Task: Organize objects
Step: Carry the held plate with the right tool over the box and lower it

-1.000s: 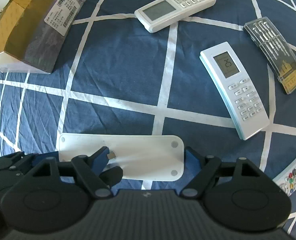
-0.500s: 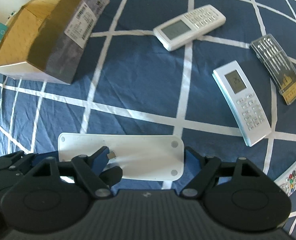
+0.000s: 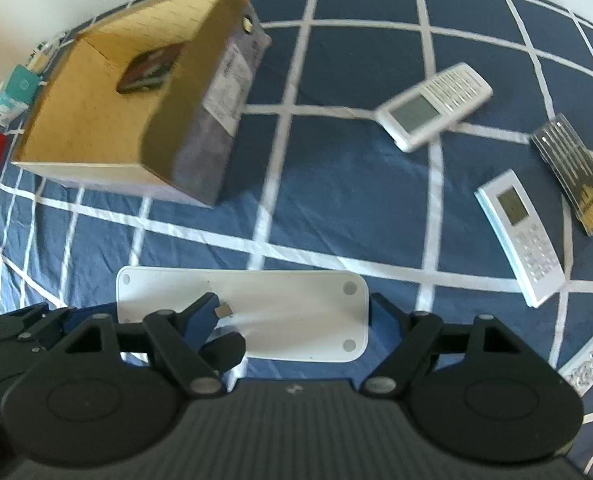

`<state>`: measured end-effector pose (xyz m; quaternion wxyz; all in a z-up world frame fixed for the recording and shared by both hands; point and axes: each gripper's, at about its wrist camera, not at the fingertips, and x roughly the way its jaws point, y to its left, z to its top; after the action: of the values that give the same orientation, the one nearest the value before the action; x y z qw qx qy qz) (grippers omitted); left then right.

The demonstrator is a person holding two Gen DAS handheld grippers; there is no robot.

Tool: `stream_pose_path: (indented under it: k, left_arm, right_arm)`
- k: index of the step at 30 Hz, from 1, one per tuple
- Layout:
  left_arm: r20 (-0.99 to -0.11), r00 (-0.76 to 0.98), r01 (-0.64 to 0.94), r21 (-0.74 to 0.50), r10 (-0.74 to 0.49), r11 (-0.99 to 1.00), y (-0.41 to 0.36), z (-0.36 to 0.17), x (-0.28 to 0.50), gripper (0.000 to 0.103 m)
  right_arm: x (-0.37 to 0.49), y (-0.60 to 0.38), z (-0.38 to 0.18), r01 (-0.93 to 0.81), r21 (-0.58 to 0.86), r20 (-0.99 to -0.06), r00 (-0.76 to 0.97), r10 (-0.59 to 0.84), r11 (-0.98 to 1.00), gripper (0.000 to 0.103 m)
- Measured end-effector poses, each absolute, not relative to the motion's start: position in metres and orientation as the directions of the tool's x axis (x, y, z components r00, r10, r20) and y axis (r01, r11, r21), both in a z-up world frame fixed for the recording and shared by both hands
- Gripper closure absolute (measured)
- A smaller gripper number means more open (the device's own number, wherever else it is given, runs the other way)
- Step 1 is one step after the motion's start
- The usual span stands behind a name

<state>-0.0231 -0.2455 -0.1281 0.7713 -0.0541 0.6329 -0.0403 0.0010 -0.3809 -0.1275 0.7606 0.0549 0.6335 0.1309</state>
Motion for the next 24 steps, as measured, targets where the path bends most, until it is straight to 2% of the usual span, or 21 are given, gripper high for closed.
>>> stream_pose_path:
  k: [24]
  left_arm:
    - [-0.951, 0.275, 0.134, -0.106, -0.14, 0.985, -0.122, -0.08, 0.024, 0.009]
  right_arm:
    - [0.022, -0.251, -0.082, -0.018, 0.264, -0.922, 0.288, 0.258, 0.964, 0.023]
